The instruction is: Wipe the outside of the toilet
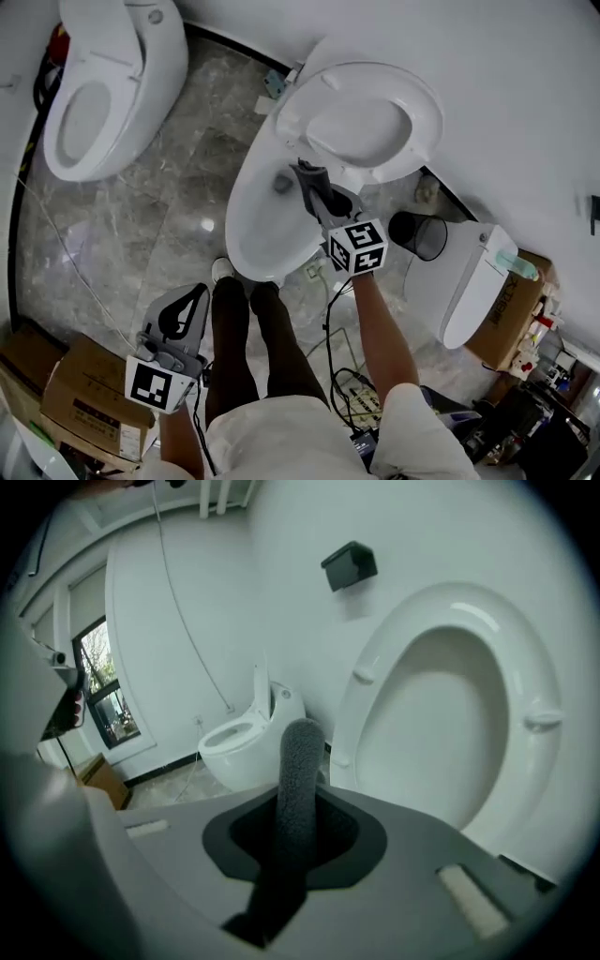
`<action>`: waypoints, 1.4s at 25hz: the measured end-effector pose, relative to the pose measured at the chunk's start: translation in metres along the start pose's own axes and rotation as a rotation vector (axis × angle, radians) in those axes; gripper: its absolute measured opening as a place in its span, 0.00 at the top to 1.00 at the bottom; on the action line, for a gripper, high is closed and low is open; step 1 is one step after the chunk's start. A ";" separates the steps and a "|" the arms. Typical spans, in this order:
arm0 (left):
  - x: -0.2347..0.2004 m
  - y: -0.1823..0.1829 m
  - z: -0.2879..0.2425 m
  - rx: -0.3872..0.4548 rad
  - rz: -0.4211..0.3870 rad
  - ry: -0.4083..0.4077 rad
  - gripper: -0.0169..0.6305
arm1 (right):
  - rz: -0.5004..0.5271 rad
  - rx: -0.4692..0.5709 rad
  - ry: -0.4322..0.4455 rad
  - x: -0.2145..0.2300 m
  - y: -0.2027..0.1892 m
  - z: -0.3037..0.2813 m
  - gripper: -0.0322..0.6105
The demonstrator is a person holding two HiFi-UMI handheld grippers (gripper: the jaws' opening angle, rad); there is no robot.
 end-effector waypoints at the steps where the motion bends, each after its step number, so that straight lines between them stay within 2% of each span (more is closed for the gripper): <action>1: 0.009 0.011 0.001 0.007 -0.013 -0.010 0.98 | -0.019 0.030 -0.009 -0.003 0.008 0.022 0.86; 7: 0.065 0.067 0.020 0.011 -0.095 -0.067 0.98 | -0.060 0.201 -0.059 -0.023 0.064 0.168 0.86; 12: 0.102 0.110 0.031 0.036 -0.154 -0.117 0.98 | -0.011 0.329 -0.108 -0.036 0.110 0.275 0.86; 19: 0.145 0.177 0.039 0.112 -0.285 -0.174 0.98 | 0.051 0.526 -0.173 -0.071 0.164 0.394 0.86; 24: 0.159 0.227 0.052 0.191 -0.383 -0.181 0.98 | 0.086 0.658 -0.190 -0.104 0.199 0.448 0.86; 27: 0.164 0.244 0.064 0.247 -0.396 -0.184 0.98 | 0.125 0.727 -0.188 -0.126 0.217 0.473 0.86; 32: 0.172 0.243 0.076 0.260 -0.397 -0.192 0.98 | 0.184 0.818 -0.200 -0.151 0.228 0.509 0.86; 35: 0.179 0.238 0.080 0.263 -0.396 -0.212 0.98 | 0.199 0.826 -0.208 -0.159 0.227 0.520 0.86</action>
Point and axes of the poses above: the fingertips, and each gripper's own axes: z backward along the fingers, x to its right, y out of its top, the point moved 9 cm from there along z, backward along the fingers, and after that the axes turned 3 degrees about x, right-handed, at the moved point
